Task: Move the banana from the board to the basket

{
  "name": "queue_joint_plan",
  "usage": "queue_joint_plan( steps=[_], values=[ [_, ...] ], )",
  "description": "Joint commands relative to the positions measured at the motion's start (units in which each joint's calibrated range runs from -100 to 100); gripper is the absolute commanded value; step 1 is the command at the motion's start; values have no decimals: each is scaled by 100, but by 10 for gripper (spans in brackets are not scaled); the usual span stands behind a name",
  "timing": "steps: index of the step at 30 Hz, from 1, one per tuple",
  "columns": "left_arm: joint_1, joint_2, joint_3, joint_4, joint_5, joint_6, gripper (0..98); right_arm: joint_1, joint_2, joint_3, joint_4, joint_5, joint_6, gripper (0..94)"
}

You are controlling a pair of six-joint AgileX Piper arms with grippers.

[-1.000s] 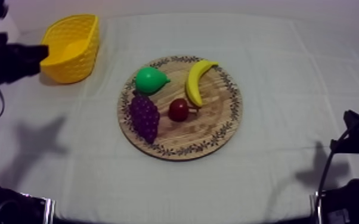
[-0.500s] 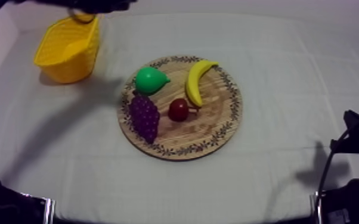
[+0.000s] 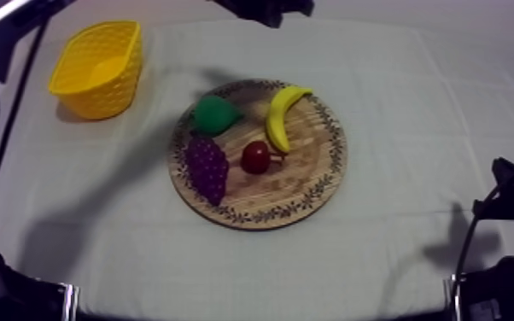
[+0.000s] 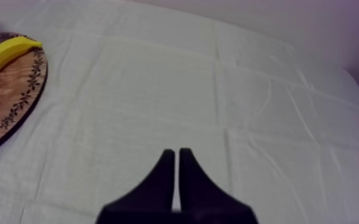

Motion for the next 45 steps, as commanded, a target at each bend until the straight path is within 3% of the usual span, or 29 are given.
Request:
queue_joint_plan(
  steps=[1,13,29,45],
  values=[
    [40,337,-491,10,356,56,15,0,-2,-3,-1,-3,3,4],
    [194,973,-483,227,1120,201,61,0,-2,-3,-1,-3,3,4],
    [121,560,808,324,845,226,140,0,-2,-3,-1,-3,3,4],
    [53,678,544,378,818,62,187,0,-2,-3,-1,-3,4,4]
  ],
)
